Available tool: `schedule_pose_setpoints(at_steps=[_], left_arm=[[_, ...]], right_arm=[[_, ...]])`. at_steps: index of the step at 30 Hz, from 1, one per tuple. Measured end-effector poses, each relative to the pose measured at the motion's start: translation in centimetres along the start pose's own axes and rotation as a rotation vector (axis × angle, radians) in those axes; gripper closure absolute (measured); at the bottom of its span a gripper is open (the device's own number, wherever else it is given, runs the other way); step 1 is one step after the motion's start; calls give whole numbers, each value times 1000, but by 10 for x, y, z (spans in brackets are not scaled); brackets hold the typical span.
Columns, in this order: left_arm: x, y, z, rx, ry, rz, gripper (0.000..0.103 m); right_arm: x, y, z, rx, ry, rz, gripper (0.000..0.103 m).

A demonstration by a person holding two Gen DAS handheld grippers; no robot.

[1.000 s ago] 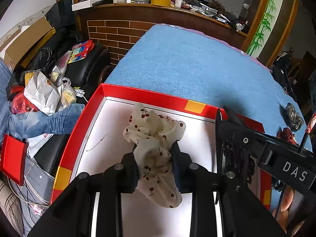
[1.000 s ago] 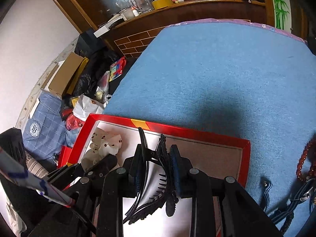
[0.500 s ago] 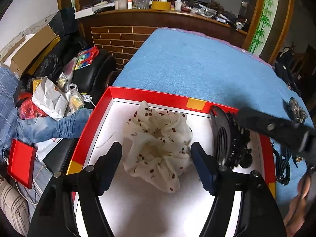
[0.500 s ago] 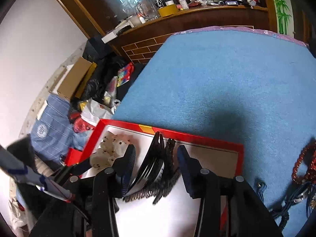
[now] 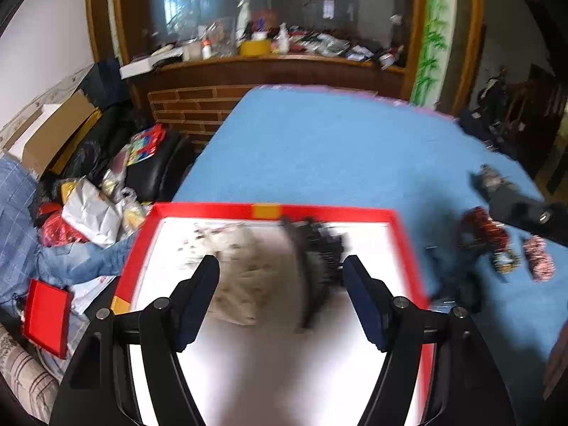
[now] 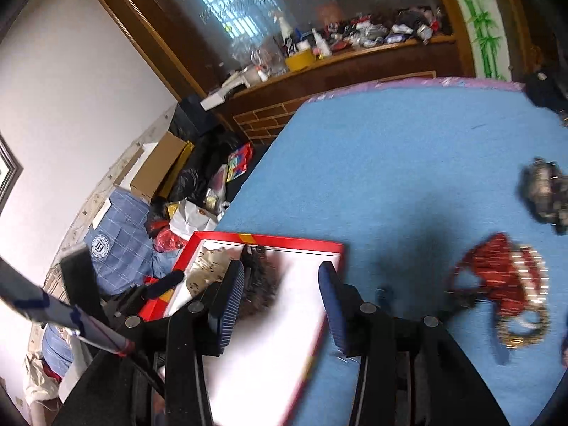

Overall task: Organize jewelry
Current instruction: 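Move the right tool to the red plaid scrunchie and grasp it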

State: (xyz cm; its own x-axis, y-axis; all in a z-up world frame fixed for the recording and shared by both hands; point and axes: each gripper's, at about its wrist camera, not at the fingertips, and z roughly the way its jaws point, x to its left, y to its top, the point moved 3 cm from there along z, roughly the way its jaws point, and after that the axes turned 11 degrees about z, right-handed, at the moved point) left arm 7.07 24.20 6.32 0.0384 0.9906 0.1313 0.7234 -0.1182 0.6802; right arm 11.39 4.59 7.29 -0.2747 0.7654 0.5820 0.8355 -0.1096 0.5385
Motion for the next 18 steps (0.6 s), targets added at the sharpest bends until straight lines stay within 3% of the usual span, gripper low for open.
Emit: schedule_pose_setpoints(at_steps=[9,12,18], left_arm=[[-98,-2,-28,-12,-153,82,31],[-133,-2,-22,6,-177,142,32],[-182,8,8,74,-212,229,32]], right_arm=[[-87,0,-94,-112,-157,-4,55],[-128,-1,-123,-154,-204,47,56],[-204,-1,-151,-150,-259,177,61]])
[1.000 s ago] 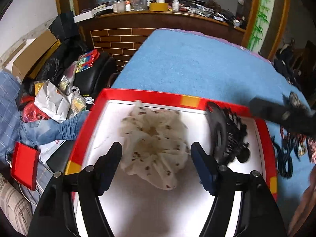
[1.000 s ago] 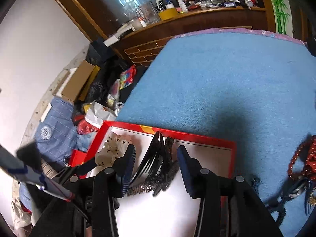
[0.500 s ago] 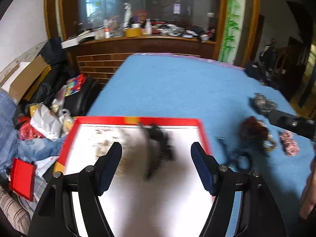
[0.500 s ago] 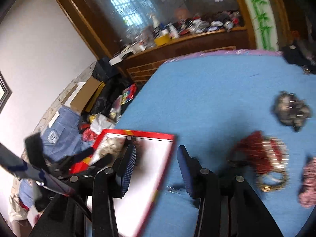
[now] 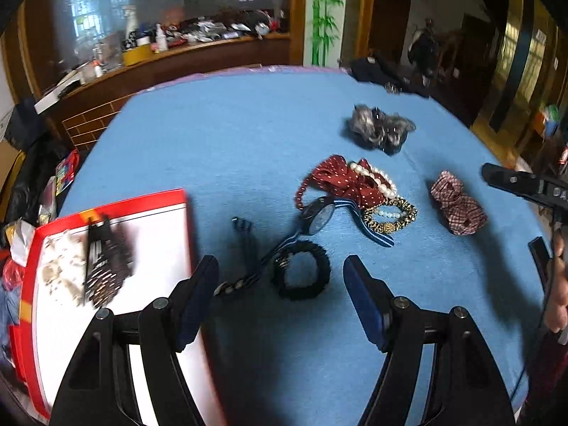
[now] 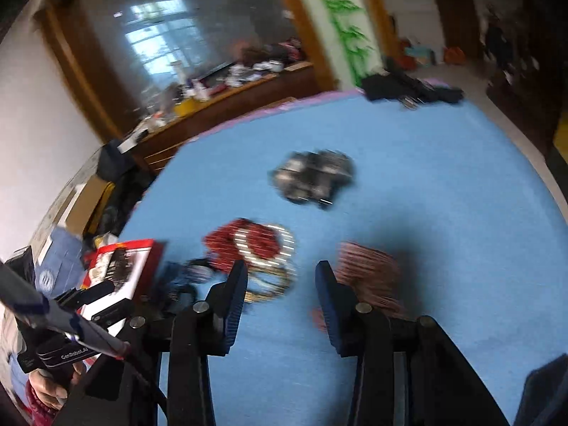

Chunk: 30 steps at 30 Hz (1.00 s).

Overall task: Organize jewelry
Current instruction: 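Move the right tool to the red plaid scrunchie and grasp it, then grasp the blue striped watch strap with the left tool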

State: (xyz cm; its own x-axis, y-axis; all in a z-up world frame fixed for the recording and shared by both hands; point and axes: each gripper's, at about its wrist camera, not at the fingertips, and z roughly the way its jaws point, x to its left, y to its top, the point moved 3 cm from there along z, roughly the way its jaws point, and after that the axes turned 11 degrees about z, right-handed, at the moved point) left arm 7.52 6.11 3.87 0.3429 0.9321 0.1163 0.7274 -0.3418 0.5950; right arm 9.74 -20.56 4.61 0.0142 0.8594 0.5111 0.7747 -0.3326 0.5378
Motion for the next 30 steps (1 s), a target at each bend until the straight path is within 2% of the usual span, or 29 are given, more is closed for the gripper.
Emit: schedule_pose_setpoints(at_steps=[4,9,15,20,21,22,23,25,27,30], left_arm=[[-5,14,27,45,-15,17,32],[-6,25,56,78,-45,10,32],[-4,33,72,92,-50,17,32],[-6,40,88,108,-38,35,32],[-7,40,90,107,-40,38,34],[-8,41,93,110,-37,44,42],[-10,40,97,122,-30,49,47],[-14,38,101,130,-45,52,64],[-20,37,101,124,-55,61,75],[-24,35,95,98,-50,49,90]], right_arm=[[-35,12,0,0,-57,88,62],[-52,10,16,77,-41,157,62],[-50,-2,36,131,-100,133,61],[-39,-13,49,166,-135,62,60],[-37,-16,52,172,-152,41,60],[-35,-18,53,168,-170,22,61],[-34,-19,53,159,-179,13,70],[-35,-20,53,166,-186,2,88],[-35,-18,50,153,-173,9,92],[-31,-13,39,105,-133,11,93]])
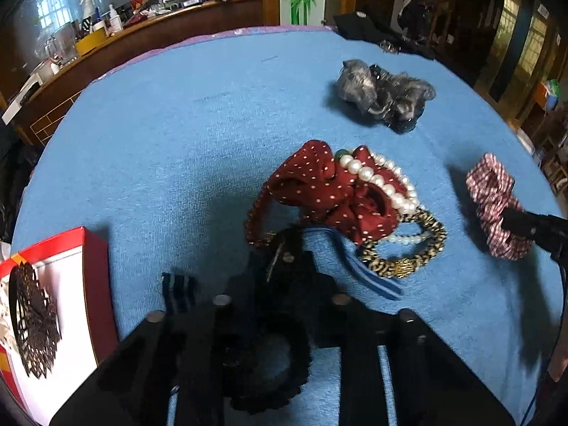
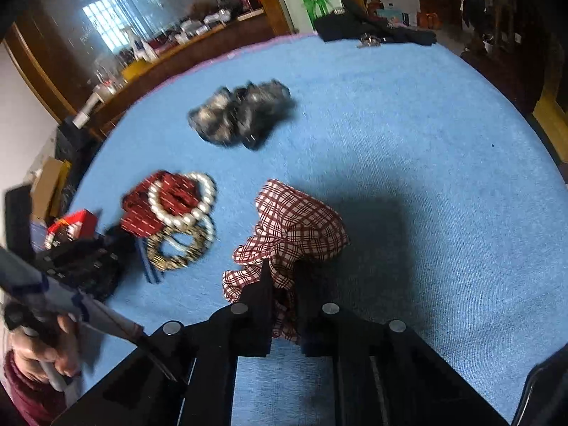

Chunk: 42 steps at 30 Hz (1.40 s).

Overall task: Organize jewelry
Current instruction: 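Grasp the blue striped watch strap with the left tool, then carry the watch into the box and open the left tool while the right carries the plaid scrunchie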

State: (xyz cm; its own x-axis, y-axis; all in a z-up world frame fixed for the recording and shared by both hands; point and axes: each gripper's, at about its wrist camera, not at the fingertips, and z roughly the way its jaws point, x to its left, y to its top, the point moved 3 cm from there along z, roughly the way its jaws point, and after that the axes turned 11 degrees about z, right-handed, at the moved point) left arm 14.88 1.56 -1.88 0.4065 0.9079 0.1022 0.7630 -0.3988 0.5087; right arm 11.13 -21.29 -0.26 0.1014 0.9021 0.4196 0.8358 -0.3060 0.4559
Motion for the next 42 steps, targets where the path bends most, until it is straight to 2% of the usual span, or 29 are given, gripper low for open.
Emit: schedule_pose_setpoints(at_steps=[5,10,16,20,26,42], left_arm=[[-7,-6,-26,-69,-17,-22,90],[-19,-16,-53,-160,-35,-71,90],[-27,-19,-74,-257,32,-79,90],[-26,-19,-76,-291,31,-82,90],[-22,-20,-76,-301,31,-72,90],[-18,-22,-79,-314,91,-72,90]], right_arm=[[11,3,-20,-76,50,-30,93],[25,2,-24,-90,70,-70,93],[37,0,-31,-122,96,-110,92],[42,-3,-32,-129,100,-123,92],[47,-6,-29,-134,91,-137,92],[52,-10,-28,-143,87,-159,92]])
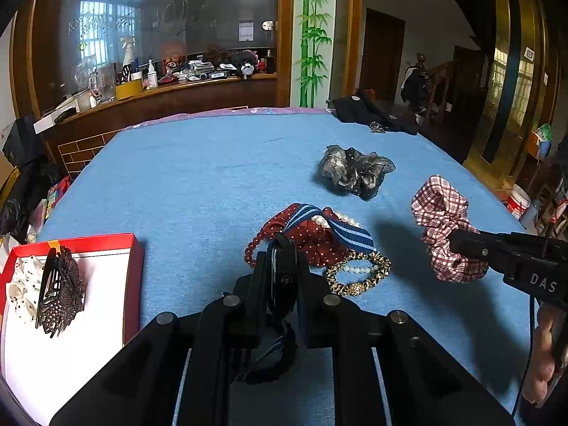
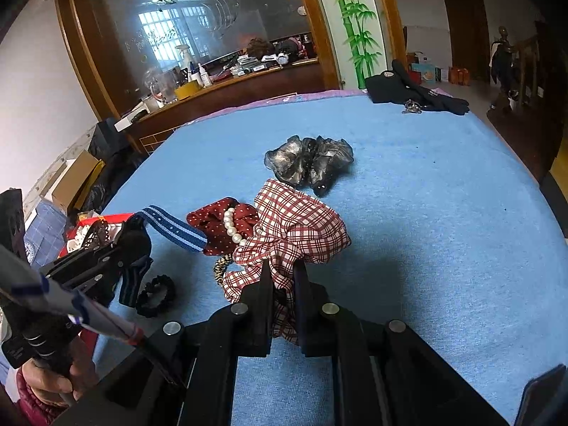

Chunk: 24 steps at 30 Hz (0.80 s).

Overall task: Organize jewelry
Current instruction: 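Carry the watch into the box and open the left tool while the right carries the plaid scrunchie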

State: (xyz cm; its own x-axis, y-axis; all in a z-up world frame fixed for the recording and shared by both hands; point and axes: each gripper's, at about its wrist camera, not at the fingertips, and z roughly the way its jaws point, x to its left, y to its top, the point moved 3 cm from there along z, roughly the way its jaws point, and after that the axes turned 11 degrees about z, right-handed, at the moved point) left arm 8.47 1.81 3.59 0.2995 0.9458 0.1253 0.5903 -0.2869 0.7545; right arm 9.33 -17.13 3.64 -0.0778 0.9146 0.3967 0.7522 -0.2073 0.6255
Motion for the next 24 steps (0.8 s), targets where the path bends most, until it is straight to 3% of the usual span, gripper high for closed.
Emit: schedule_pose_setpoints(at_steps=[13,19,24], left_arm=[[1,3,-14,-33,49,14,90],[6,-1,-51,-75,66,12,90],[23,-9,-88,-98,89,4,90]], right_arm=[[10,-4,-11,-37,8,4,92],[27,-15,-32,-71,57,23,91],[67,-28,-39,-69,119,-23,91]])
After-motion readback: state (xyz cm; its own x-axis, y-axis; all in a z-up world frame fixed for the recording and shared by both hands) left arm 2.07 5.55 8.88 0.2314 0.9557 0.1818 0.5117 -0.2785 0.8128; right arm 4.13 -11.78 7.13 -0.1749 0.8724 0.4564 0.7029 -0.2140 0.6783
